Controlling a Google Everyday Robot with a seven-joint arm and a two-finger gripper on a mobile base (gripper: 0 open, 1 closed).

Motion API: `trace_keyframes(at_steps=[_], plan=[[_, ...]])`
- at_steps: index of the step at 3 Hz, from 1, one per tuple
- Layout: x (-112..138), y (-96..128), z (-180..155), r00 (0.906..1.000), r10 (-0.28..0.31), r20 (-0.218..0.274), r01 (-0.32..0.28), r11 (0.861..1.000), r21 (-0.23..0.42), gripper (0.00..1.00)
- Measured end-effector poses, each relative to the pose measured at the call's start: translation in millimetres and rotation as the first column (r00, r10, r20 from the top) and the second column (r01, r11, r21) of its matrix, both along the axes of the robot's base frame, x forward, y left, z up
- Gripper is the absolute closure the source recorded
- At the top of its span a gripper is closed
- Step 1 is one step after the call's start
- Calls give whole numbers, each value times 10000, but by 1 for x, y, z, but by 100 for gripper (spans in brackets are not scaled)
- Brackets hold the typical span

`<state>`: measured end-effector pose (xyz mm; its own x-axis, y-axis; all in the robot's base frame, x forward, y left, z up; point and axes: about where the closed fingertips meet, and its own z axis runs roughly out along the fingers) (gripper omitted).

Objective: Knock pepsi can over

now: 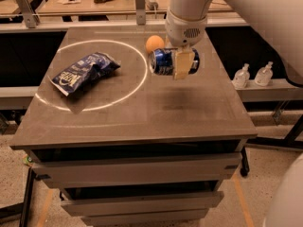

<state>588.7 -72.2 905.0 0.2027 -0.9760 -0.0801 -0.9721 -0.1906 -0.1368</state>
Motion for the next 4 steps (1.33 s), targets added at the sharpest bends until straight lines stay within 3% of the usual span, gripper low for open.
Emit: trace_keyframes(at_steps=[2, 4], plan=[[5, -10, -32, 9987, 36, -515, -85, 9954, -950, 100], [2, -2, -58, 9926, 51, -1215, -183, 9940, -1077, 100]])
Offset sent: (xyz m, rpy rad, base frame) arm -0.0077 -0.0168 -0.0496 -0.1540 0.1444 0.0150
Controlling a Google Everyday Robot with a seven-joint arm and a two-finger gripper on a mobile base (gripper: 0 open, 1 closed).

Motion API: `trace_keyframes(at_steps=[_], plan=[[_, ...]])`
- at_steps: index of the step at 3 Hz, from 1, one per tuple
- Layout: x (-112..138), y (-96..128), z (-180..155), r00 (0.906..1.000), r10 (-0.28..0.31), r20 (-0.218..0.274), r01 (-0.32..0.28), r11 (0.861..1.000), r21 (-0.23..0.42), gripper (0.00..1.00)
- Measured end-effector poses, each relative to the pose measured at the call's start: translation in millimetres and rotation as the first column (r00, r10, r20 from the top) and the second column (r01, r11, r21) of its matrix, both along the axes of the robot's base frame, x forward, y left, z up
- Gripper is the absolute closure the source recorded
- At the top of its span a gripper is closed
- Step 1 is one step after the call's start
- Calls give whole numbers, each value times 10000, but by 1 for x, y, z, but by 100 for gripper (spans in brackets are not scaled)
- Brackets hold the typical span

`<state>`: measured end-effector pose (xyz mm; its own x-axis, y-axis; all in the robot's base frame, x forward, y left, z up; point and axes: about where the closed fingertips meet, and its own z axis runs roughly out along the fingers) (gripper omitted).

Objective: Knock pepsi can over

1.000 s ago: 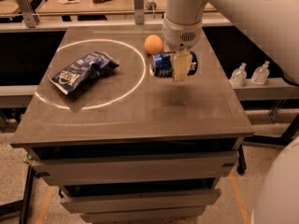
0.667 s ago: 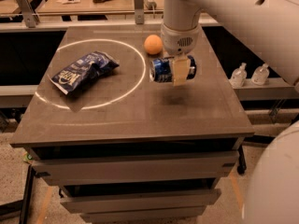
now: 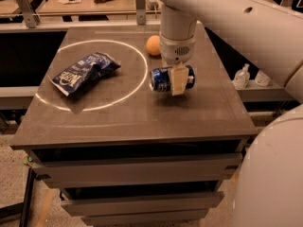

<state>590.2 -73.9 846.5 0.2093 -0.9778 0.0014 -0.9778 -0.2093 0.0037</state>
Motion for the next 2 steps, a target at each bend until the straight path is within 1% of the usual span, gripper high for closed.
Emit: trace_keyframes(at_steps=[1, 2], plan=[[0, 6, -3, 10000, 6, 69, -6, 10000, 49, 100], [4, 8, -4, 9998, 7, 219, -11, 9999, 143, 82]])
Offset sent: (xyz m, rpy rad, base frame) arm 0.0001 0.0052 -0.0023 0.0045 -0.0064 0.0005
